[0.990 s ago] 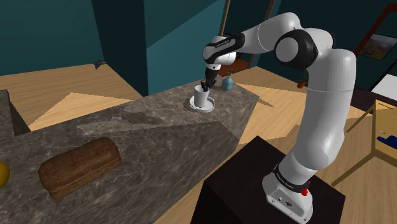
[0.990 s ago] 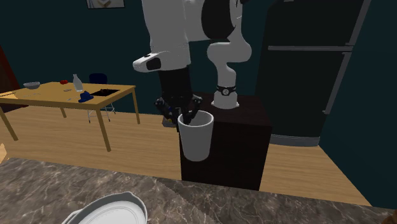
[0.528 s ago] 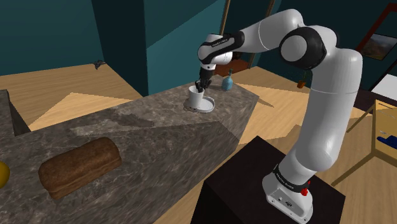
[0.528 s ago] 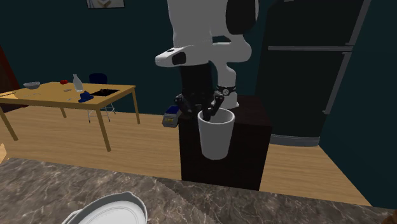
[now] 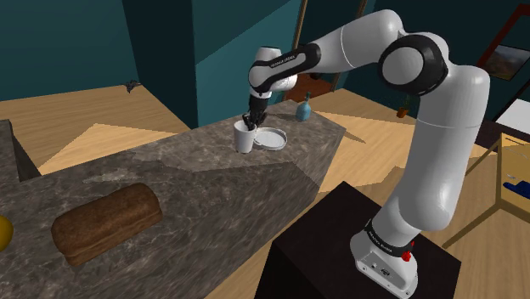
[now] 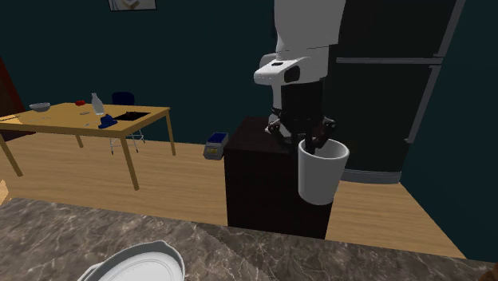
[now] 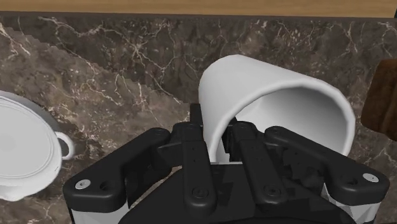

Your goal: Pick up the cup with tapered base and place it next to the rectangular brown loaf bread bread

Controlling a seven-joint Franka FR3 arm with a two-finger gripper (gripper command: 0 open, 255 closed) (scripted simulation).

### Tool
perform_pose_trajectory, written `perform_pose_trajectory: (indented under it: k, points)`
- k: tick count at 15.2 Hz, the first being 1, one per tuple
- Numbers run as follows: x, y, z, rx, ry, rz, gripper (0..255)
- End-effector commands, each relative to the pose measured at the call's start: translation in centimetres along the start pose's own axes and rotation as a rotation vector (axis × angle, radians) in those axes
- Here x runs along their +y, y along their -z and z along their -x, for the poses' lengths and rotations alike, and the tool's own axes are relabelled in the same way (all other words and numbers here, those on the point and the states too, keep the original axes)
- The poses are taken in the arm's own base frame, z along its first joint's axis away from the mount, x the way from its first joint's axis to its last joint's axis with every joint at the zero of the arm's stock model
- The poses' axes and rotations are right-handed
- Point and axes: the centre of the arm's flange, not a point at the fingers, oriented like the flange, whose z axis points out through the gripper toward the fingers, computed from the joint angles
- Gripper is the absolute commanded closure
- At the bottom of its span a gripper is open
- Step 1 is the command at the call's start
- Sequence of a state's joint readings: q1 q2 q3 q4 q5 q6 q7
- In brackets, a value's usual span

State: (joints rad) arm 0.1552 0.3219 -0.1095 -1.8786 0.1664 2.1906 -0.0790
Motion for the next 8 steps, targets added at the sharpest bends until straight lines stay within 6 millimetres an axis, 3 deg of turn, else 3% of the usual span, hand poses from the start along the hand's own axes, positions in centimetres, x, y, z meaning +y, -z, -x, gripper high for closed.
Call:
perform_pose_trajectory:
  k: [1, 8]
  points:
    - [-2.6, -0.3, 0.1, 0.001, -0.002, 0.000, 255]
    - [-11.8, -1.2, 0.4, 0.001, -0.002, 0.000, 255]
